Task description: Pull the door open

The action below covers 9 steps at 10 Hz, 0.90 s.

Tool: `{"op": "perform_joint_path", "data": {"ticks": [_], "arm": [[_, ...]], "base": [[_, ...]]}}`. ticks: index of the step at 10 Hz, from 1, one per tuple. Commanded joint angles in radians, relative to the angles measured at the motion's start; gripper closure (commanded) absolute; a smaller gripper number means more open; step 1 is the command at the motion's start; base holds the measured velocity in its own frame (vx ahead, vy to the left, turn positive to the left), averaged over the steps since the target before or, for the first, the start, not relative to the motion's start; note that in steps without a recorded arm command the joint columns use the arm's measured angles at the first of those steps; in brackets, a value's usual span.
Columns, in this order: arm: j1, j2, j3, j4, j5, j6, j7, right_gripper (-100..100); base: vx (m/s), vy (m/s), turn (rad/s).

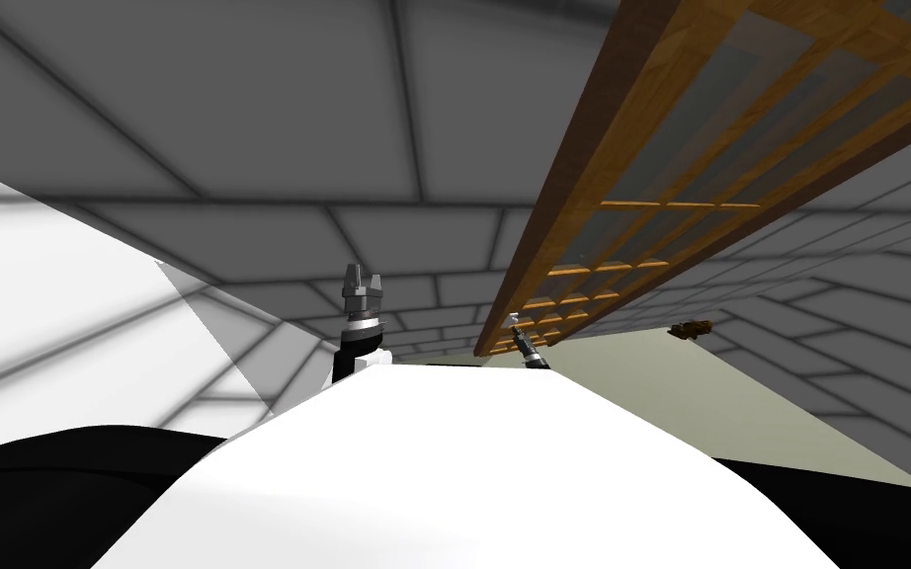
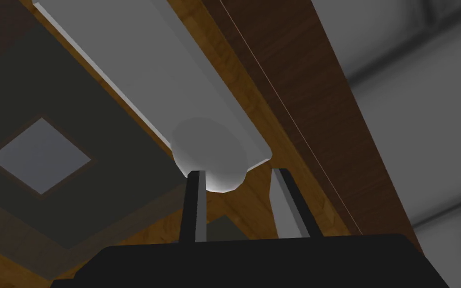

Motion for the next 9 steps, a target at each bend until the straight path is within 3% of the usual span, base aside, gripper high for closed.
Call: {"op": "perform_joint_path", "data": {"ticks": [1, 9], "arm": [[0.016, -0.003, -0.006, -0.015, 0.015, -0.011, 0.042, -100], [0.061, -0.021, -0.037, -0.028, 0.076, -0.074, 0.257, -100]], "base": [[-0.01, -0.007, -0.052], [-0.011, -0.001, -0.041]]}}
